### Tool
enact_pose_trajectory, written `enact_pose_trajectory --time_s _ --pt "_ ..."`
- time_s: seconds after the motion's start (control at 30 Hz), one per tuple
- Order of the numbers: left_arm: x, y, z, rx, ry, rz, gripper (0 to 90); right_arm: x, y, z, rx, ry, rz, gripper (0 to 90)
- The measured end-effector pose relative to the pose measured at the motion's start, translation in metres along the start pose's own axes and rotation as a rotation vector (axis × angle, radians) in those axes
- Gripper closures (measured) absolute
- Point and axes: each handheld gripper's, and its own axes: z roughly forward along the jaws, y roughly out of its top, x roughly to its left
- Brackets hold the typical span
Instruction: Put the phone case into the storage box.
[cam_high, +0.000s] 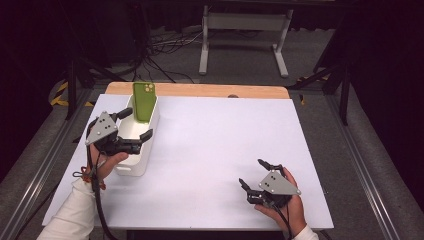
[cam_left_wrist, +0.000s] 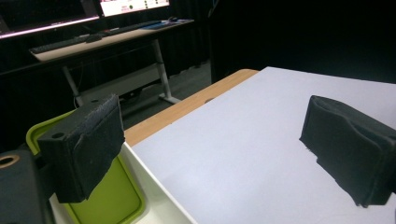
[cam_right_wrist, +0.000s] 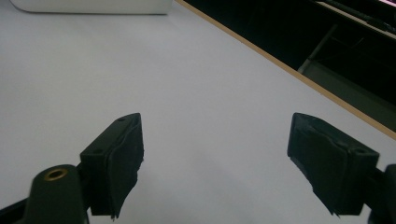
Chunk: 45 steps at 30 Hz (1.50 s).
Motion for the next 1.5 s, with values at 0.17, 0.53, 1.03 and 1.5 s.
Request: enact_pose_trajectory --time_s 0.17,0.53,1.03,1.5 --pt "-0.006 0.001 0.002 -0.004 -0.017 0.004 6.7 0.001 0.000 0.000 0.004 -0.001 -0.005 19.6" --pt "-0.016 0.002 0.001 -0.014 -0.042 0.008 6.1 -0.001 0.001 -0.002 -0.007 -0.005 0.003 19.7" --pt "-0.046 0.004 -0.002 -0.036 -0.104 0.033 6.2 0.000 0.002 -0.003 -0.007 -0.008 -0.003 19.6" --pt "-0.069 0.002 -0.005 -0.036 -0.122 0.084 5.5 0.007 0.007 -0.006 -0.012 -0.016 -0.020 19.9"
